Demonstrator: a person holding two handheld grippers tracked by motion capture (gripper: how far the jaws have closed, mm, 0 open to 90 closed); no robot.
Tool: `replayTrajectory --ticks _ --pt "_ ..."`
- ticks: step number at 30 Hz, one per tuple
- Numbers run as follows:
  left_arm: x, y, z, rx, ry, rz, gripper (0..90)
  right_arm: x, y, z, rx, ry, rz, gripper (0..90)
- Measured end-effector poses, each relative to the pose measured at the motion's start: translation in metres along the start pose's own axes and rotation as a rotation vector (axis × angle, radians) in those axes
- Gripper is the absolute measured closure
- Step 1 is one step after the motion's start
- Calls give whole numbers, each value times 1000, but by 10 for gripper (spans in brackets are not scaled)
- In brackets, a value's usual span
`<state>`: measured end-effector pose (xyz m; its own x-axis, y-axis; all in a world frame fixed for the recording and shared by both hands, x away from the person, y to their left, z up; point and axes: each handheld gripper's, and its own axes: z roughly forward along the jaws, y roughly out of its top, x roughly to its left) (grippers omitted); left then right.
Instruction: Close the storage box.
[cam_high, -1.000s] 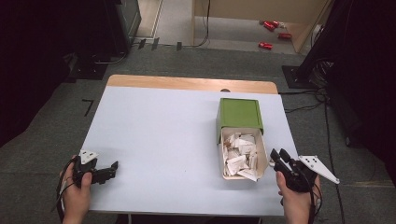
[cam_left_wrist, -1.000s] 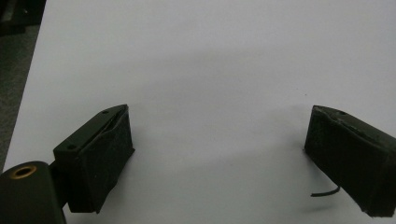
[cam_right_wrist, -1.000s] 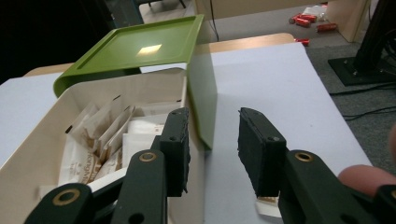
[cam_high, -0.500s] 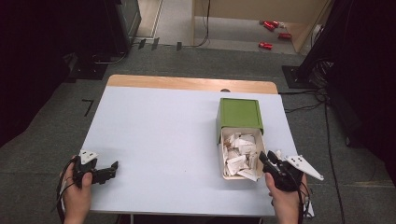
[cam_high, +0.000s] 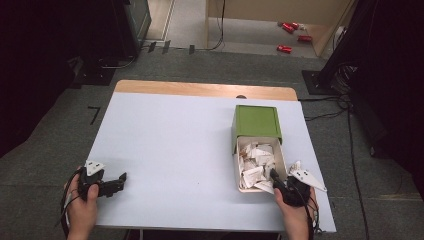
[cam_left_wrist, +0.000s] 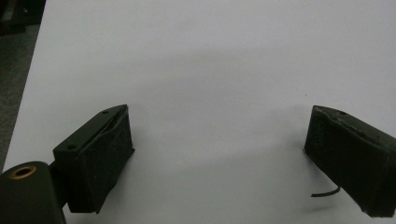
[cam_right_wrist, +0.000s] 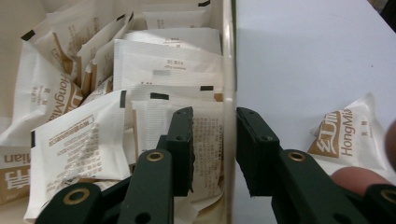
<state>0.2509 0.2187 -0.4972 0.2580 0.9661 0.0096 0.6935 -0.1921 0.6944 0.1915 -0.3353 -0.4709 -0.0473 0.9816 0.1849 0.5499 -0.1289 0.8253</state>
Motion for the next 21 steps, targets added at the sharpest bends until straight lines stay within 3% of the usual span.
replayTrajectory --ticks 5,9,14,21 --pt "0 0 0 1 0 0 80 -3 -2 1 -12 -14 16 739" --pt "0 0 0 1 0 0 80 -4 -4 4 -2 -18 0 779" --pt "0 0 0 1 0 0 81 -5 -6 7 9 -23 28 807" --pt "0 0 0 1 0 0 80 3 -8 10 -12 -70 -4 884"
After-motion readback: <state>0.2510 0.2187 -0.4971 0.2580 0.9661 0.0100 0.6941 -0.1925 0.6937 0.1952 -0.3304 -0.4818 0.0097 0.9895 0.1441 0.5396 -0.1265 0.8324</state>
